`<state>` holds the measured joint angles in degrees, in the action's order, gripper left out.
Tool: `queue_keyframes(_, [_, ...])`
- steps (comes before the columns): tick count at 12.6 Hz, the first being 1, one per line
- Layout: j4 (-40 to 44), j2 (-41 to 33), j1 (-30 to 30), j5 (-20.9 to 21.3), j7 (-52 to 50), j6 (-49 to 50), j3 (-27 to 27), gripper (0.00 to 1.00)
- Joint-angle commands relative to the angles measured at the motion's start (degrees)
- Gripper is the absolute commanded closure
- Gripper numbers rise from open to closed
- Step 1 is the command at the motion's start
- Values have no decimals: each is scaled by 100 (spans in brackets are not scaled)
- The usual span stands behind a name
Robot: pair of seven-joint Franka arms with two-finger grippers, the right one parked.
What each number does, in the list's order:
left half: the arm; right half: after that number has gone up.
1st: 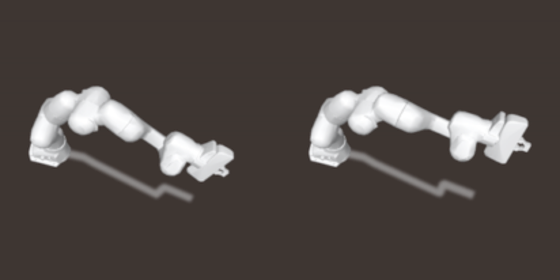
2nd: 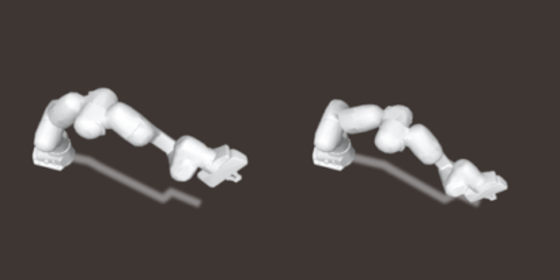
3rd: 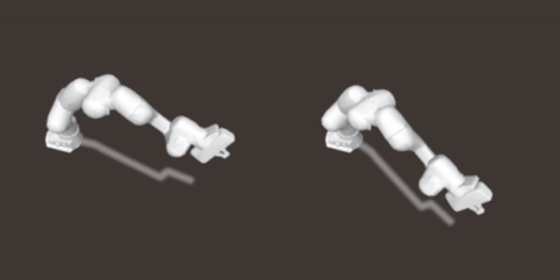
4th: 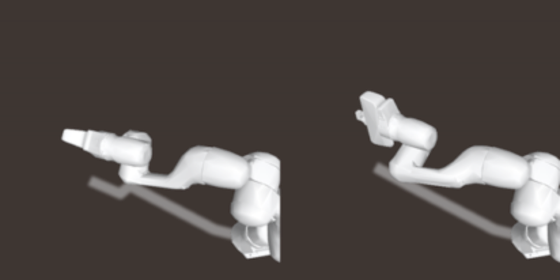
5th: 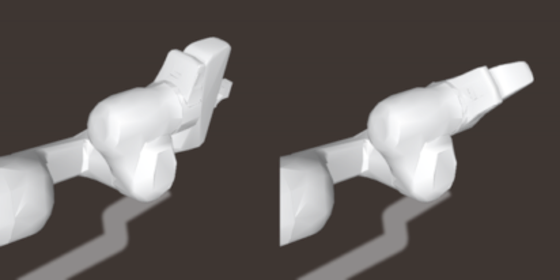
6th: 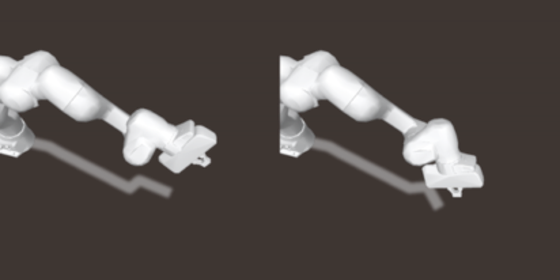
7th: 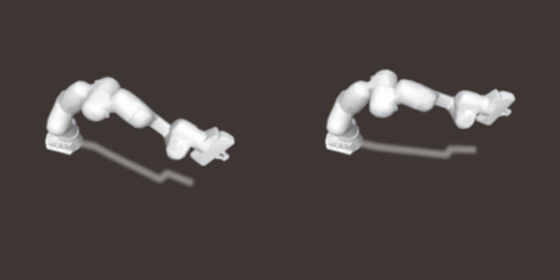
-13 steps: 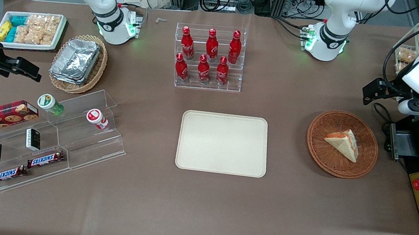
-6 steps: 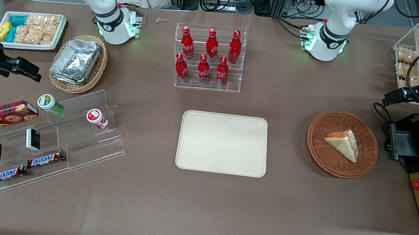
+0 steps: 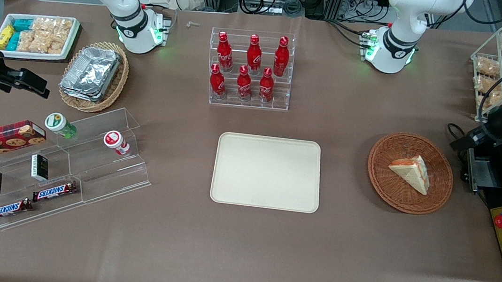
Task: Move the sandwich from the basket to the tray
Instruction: 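Move the open left gripper down over the sandwich in the basket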
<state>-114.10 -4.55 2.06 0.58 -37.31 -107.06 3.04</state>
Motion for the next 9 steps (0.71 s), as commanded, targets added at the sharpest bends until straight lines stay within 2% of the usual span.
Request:
queue_keyframes(1, [-709, -232, -22, 161, -628, -586, -31, 0])
queue_keyframes(4, [-1191, 146, -22, 170, -1233, -1253, -23, 0])
queue_keyframes(7, [-1193, 699, -13, 161, -1892, -1343, -23, 0])
queue_keyframes(9, [-1185, 903, -13, 161, -1973, -1405, -23, 0])
